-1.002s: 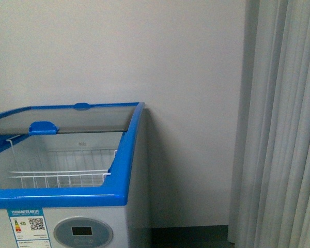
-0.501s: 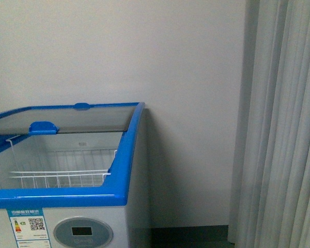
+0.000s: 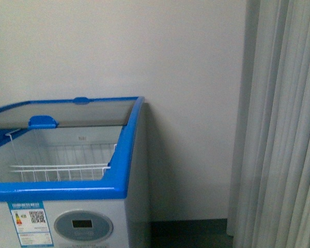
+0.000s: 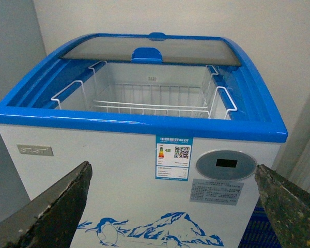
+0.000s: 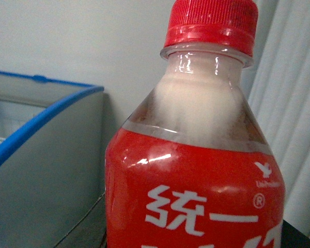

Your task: Put drink in fridge

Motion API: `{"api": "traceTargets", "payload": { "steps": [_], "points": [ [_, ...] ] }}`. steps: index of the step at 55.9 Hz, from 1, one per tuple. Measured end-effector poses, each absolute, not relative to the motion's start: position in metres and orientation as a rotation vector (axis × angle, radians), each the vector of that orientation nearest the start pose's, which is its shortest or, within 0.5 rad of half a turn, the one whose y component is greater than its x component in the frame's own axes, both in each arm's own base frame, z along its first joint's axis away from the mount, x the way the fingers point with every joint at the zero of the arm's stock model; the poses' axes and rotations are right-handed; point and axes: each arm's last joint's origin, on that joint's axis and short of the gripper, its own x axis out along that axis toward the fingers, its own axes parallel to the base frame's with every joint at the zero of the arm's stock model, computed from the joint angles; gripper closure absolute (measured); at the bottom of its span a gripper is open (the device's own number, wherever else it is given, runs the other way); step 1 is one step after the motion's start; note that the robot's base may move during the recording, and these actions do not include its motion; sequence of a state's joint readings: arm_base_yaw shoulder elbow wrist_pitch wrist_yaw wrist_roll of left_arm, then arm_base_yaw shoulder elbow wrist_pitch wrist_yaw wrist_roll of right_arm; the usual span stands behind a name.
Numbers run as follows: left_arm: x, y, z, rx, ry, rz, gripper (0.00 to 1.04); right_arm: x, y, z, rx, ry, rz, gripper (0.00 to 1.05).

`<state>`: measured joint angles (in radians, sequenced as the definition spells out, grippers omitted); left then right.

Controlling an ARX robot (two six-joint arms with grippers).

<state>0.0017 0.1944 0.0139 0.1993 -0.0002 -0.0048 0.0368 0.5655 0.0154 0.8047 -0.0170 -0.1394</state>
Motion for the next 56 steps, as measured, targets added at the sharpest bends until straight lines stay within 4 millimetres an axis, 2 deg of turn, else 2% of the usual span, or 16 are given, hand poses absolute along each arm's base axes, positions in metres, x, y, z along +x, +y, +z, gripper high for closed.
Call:
{"api": "traceTargets", "payload": {
  "steps": [5, 13, 18, 23, 39, 42, 51, 56],
  "points": [
    [0.109, 0.000, 0.171, -0.005, -0.019, 0.002, 0.08, 0.143, 0.009, 0.187, -0.151, -0.219, 0.049, 0.63],
    [0.109, 0.000, 0.171, -0.005, -0.019, 0.002, 0.08, 0.174, 0.018, 0.185, -0.193, -0.153, 0.073, 0.63],
    [0.109, 0.000, 0.171, -0.005, -0.019, 0.002, 0.08, 0.197, 0.024, 0.190, -0.213, -0.125, 0.084, 0.63],
    [0.109, 0.000, 0.171, -0.005, -0.019, 0.002, 0.08, 0.229, 0.030, 0.197, -0.243, -0.097, 0.088, 0.63],
    [0.109, 0.000, 0.171, -0.005, -0.019, 0.002, 0.08, 0.298, 0.039, 0.216, -0.294, -0.049, 0.065, 0.63],
    [0.109, 0.000, 0.171, -0.005, -0.019, 0.002, 0.08, 0.316, 0.043, 0.221, -0.306, -0.041, 0.071, 0.63],
    [0.109, 0.000, 0.171, -0.005, -0.019, 0.002, 0.08, 0.384, 0.063, 0.243, -0.352, -0.035, 0.088, 0.63],
    [0.109, 0.000, 0.171, -0.005, -0.019, 0.002, 0.08, 0.416, 0.081, 0.256, -0.388, -0.042, 0.107, 0.63]
  ]
}}
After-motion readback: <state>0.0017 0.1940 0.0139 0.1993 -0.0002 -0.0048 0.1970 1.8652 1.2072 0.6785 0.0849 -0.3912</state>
